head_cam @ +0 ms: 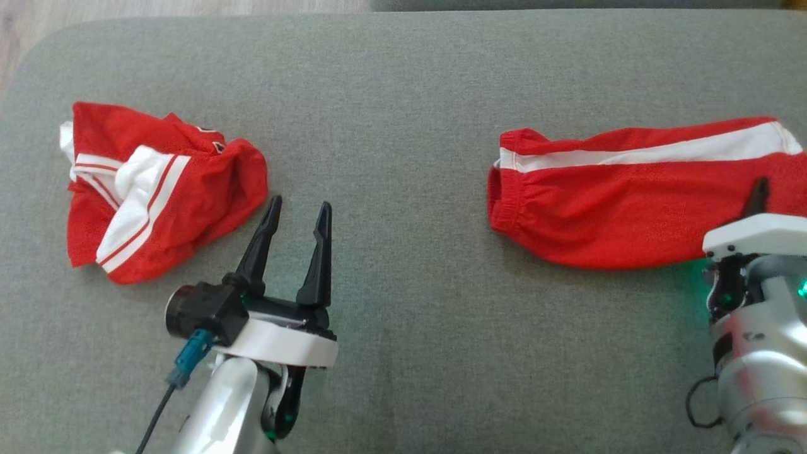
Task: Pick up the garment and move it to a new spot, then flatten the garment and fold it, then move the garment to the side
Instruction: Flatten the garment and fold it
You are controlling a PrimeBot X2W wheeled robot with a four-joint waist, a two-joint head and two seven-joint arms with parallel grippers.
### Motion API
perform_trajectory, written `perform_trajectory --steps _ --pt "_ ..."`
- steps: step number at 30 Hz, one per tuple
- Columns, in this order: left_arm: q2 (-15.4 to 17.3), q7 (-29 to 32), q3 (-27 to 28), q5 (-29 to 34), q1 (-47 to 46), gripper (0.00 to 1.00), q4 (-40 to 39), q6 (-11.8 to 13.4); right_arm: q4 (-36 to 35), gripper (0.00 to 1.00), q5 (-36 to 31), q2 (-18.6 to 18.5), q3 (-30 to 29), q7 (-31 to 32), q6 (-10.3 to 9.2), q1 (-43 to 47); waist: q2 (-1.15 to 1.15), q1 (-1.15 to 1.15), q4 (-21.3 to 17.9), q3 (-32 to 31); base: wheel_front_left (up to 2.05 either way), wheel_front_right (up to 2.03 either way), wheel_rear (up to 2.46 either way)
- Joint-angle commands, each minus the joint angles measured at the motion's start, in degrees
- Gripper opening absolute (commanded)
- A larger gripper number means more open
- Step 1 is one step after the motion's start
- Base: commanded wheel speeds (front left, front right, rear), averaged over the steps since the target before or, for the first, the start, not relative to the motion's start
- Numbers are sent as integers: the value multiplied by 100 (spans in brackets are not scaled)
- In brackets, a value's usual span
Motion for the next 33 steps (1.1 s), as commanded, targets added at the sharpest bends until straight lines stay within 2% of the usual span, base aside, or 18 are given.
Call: perform_trajectory --steps 1,7,12,15,19,20,26,33 --pt "25 -28 202 -23 -48 100 -210 25 -202 0 23 3 87 -74 -4 -59 0 1 -12 -8 0 0 0" --pt "25 -28 179 -33 -36 100 -196 21 -526 0 -45 122 121 -75 -4 -37 0 1 -13 -23 0 0 0" --pt "25 -28 166 -35 -29 100 -142 5 -977 0 -60 282 503 -76 -4 3 0 1 38 -123 0 0 0" --pt "25 -28 155 -40 0 100 -117 0 -1252 0 77 338 950 -76 -4 78 0 1 89 -212 0 0 0" --pt "25 -28 157 -45 65 100 -106 -2 -1582 0 433 358 1872 -76 -4 265 0 1 198 -346 0 0 0" --pt "25 -28 157 -45 65 100 -106 -2 -1582 0 433 358 1872 -76 -4 265 0 1 198 -346 0 0 0" --pt "25 -28 189 -45 177 100 -102 2 -1992 0 885 360 3194 -76 -4 649 0 1 372 -506 0 0 0" --pt "25 -28 177 -67 267 100 -110 15 -2108 0 1114 361 4095 -76 -4 931 0 1 579 -586 0 0 0"
